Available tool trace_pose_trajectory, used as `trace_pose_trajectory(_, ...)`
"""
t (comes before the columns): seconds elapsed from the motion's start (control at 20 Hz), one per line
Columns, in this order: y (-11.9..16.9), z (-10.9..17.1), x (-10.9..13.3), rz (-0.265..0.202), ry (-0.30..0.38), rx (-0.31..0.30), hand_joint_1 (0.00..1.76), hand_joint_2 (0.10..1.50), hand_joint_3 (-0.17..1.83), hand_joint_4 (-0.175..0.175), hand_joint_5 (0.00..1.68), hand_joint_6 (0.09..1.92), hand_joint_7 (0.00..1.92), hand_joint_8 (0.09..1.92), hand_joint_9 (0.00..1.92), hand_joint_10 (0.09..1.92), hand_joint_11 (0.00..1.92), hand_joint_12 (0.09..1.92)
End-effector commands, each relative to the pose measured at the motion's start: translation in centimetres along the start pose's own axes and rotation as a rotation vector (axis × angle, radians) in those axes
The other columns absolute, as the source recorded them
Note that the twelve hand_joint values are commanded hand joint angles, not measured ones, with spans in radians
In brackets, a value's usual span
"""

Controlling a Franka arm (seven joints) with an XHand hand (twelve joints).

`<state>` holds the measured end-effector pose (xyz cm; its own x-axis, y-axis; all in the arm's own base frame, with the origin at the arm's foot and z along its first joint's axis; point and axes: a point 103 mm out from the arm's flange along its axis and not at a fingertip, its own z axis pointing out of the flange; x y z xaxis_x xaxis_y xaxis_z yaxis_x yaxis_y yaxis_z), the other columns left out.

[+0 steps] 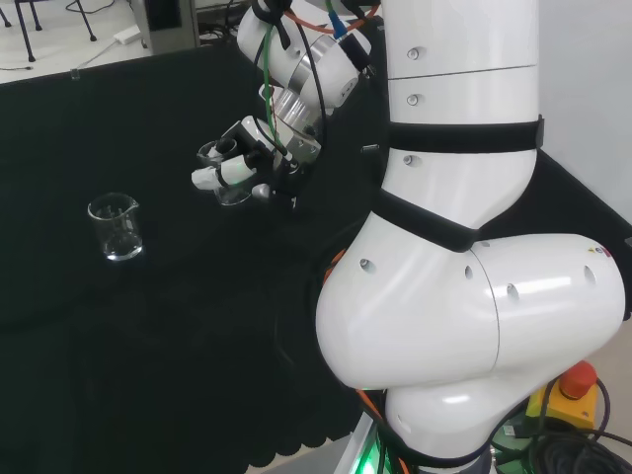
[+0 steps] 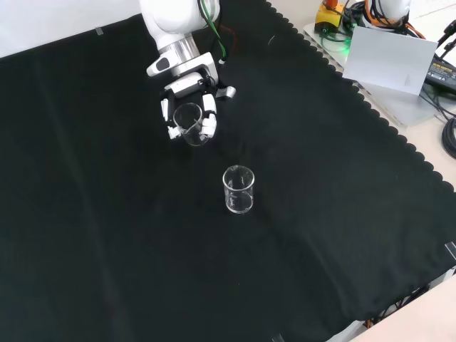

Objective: Place the beaker back on the table.

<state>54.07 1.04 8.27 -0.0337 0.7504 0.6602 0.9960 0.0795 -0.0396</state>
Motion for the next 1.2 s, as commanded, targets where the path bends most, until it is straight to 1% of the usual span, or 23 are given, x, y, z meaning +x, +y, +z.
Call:
trace_pose_trajectory(0.05, 0.0, -0.1, 0.0, 0.001, -0.008, -0.003, 1.31, 0.54, 0.77, 0.033, 1.32, 0.62, 1.64, 0.09, 1.52, 0.09, 1.25, 0.81)
trace_pose_trajectory(0.25, 0.1, 0.2, 0.3, 0.002, -0.007, -0.009, 1.31, 0.54, 0.77, 0.033, 1.32, 0.62, 1.64, 0.09, 1.52, 0.09, 1.25, 0.81)
trace_pose_trajectory(0.4, 0.1, 0.6, 0.4, 0.001, 0.012, -0.023, 1.31, 0.54, 0.77, 0.033, 1.32, 0.62, 1.64, 0.09, 1.52, 0.09, 1.25, 0.81)
trace_pose_trajectory(0.6, -0.1, 0.9, 0.0, 0.006, 0.017, -0.053, 1.31, 0.54, 0.77, 0.033, 1.32, 0.62, 1.64, 0.09, 1.52, 0.09, 1.25, 0.81)
trace_pose_trajectory(0.75, -0.1, 1.3, -0.4, 0.011, 0.017, -0.062, 1.31, 0.54, 0.77, 0.033, 1.32, 0.62, 1.64, 0.09, 1.52, 0.09, 1.25, 0.81)
trace_pose_trajectory(1.0, -0.1, 1.7, -0.5, 0.001, -0.01, -0.073, 1.31, 0.54, 0.77, 0.033, 1.32, 0.62, 1.64, 0.09, 1.52, 0.09, 1.25, 0.81)
trace_pose_trajectory(1.15, -0.1, 1.8, -0.6, 0.005, -0.018, -0.077, 1.31, 0.54, 0.77, 0.033, 1.32, 0.62, 1.64, 0.09, 1.52, 0.09, 1.25, 0.81)
trace_pose_trajectory(1.2, -0.1, 1.1, -1.3, 0.009, -0.004, -0.077, 1.31, 0.6, 0.67, -0.042, 1.35, 0.53, 1.62, 0.09, 1.52, 0.09, 1.25, 0.81)
